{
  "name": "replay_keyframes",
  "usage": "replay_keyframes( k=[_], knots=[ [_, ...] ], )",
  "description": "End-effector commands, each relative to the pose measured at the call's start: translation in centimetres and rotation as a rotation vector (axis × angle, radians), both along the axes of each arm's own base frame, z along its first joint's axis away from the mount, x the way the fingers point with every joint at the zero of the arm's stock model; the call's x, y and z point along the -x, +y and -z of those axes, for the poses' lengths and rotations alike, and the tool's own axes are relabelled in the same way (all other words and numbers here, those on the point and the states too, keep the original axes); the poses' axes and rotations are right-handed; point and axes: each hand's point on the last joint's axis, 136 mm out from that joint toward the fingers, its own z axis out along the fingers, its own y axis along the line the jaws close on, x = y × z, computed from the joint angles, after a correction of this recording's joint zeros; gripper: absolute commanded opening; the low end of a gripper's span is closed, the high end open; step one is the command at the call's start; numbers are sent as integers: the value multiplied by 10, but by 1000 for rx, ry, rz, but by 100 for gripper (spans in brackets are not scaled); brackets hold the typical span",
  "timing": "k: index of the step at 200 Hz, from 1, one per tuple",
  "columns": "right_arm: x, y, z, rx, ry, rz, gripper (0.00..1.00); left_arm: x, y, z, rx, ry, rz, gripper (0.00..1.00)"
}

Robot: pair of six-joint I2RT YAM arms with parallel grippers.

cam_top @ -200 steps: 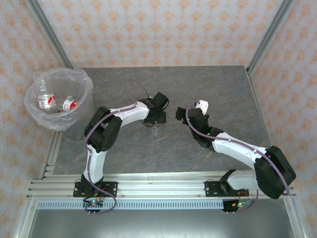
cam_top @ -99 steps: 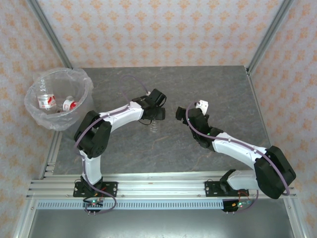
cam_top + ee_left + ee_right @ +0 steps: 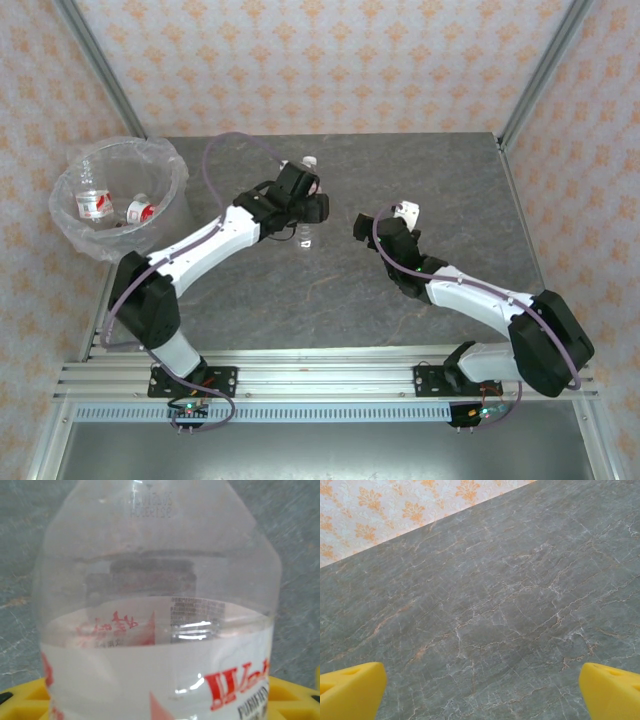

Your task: Put the plastic bottles in the bin

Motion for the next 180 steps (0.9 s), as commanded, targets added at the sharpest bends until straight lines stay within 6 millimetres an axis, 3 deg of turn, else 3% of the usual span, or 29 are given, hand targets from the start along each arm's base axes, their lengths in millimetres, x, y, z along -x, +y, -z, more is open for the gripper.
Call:
replay_keyframes(
  k=[1, 35, 103, 138, 180],
  knots=[
    [-9, 1, -19, -42, -56, 28, 99, 1, 23, -25, -22, -72, -43, 59],
    [-11, 12, -21, -55, -68, -27, 99, 8, 46, -58, -21, -148, -73, 59],
    [-9, 69, -45, -126, -98, -321, 99, 16, 99, -137, -82, -318, -154, 57],
    [-11, 73, -59, -141, -135, -338, 99, 20, 123, -184, -134, -429, -203, 57],
    [-12, 70, -66, -155, -164, -316, 99, 23, 152, -224, -201, -532, -286, 57]
  ],
)
